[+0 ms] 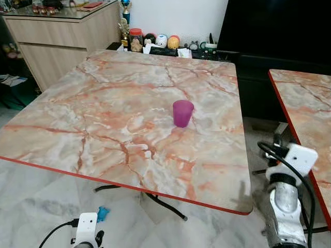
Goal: Setting the table
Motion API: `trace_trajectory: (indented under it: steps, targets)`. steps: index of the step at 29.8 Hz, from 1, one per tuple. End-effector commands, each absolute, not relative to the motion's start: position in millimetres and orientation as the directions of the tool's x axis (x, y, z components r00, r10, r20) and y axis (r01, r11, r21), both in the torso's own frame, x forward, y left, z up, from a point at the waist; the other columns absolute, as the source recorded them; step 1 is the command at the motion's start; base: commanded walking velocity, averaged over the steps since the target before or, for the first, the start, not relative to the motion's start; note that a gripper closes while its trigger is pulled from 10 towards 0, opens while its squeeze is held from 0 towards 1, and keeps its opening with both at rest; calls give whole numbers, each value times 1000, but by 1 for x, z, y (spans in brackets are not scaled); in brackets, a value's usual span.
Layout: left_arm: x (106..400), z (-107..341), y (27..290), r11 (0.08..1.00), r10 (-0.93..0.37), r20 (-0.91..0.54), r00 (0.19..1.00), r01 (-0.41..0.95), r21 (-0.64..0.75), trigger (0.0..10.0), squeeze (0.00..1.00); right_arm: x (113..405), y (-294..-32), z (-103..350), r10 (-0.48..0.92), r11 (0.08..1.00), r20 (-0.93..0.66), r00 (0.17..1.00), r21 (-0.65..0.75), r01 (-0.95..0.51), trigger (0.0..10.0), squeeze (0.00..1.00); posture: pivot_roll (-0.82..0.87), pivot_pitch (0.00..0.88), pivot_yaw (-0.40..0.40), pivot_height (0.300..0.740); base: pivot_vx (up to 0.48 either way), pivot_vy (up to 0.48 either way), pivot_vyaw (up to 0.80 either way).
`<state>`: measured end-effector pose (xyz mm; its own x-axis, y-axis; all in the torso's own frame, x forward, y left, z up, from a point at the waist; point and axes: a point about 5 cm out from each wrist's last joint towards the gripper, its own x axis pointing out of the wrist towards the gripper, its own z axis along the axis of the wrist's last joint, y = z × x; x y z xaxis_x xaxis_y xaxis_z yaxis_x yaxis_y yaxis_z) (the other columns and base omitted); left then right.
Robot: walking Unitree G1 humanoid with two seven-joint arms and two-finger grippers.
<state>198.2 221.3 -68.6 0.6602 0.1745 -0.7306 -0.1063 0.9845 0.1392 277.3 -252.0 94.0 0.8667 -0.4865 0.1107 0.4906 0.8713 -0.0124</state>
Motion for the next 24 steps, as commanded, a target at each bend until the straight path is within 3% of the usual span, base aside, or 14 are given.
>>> trace_trajectory:
  steps: [1,5,11,24]
  targets:
    - [197,-69,221,984,179,-733,656,-114,139,10000,0,268,-265,82,-564,822,57,824,-56,567,10000,0,26,0,-26,740,0,0,0]
    - [197,-69,221,984,179,-732,658,-113,139,10000,0,255,-277,56,-639,769,-85,765,-70,635,10000,0,22,0,-25,740,0,0,0]
    - [198,-69,221,984,179,-731,658,-115,138,10000,0,245,-274,31,-640,768,-194,744,-132,626,10000,0,24,0,-26,740,0,0,0]
    - [198,-69,222,984,181,-730,659,-117,138,10000,0,219,-263,-26,-617,765,-496,611,-196,614,10000,0,28,0,-26,740,0,0,0]
